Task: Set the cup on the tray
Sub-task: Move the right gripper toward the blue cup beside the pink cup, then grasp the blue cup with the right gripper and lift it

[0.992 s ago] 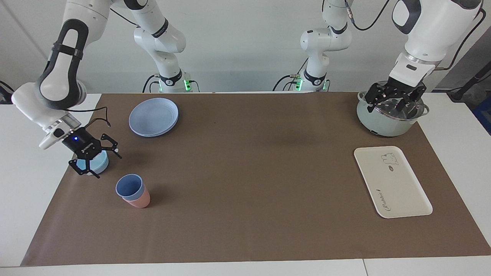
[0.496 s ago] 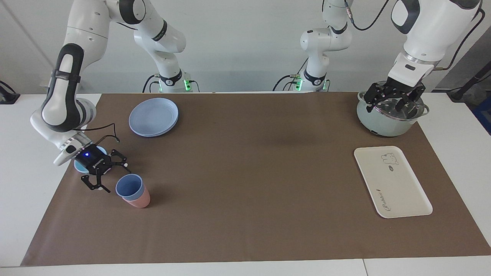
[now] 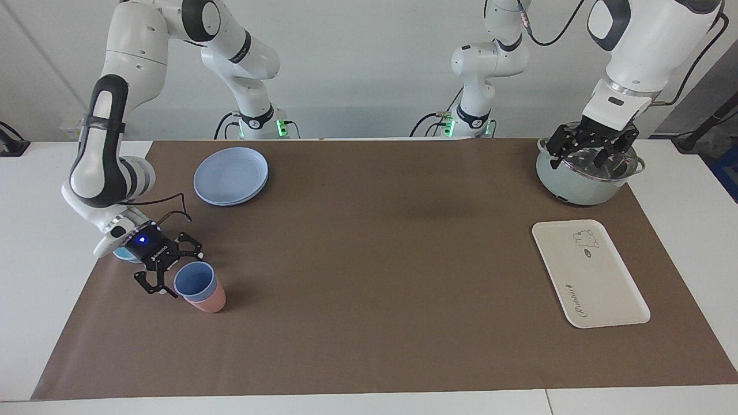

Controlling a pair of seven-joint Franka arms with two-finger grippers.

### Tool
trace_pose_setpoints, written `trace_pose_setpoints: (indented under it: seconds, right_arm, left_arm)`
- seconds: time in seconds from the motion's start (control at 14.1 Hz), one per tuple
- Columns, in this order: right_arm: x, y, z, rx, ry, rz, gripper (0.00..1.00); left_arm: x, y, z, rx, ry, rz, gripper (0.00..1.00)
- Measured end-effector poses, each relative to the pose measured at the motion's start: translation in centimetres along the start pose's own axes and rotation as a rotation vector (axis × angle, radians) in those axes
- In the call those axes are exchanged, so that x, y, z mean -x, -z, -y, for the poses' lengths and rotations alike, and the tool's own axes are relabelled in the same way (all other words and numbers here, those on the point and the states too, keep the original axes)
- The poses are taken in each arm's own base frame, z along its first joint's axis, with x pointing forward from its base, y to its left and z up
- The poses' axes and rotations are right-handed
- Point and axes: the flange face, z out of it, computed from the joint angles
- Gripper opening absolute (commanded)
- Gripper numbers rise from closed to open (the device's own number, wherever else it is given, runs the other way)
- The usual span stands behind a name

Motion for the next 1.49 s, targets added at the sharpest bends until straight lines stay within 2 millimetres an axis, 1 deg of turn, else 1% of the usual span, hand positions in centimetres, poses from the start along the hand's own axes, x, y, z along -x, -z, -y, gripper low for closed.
trace_pose_setpoints:
  seconds: [0.21, 0.57, 0.85, 1.06, 1.49]
  right_arm:
    - [-1.1, -1.0, 0.1, 0.010, 0.009, -0.008, 1.00]
    - [-0.6, -1.1, -0.3, 0.030, 0.004, 0.007, 1.00]
    - [-0.9, -2.2, -0.4, 0.024, 0.001, -0.009, 1.00]
    - [-0.9, -2.6, -0.3, 0.020, 0.001, -0.011, 1.00]
    - [-1.0, -3.7, 0.3, 0.001, 0.004, -0.006, 1.00]
  left_arm:
    - [0.0, 0.0, -0.1, 0.000, -0.001, 0.000, 1.00]
    - [0.0, 0.0, -0.1, 0.000, -0.002, 0.000, 1.00]
    - [0.0, 0.0, -0.1, 0.000, -0.002, 0.000, 1.00]
    - [0.0, 0.0, -0.1, 0.000, -0.002, 0.000, 1.00]
    - [0.0, 0.0, 0.0, 0.000, 0.000, 0.000, 1.00]
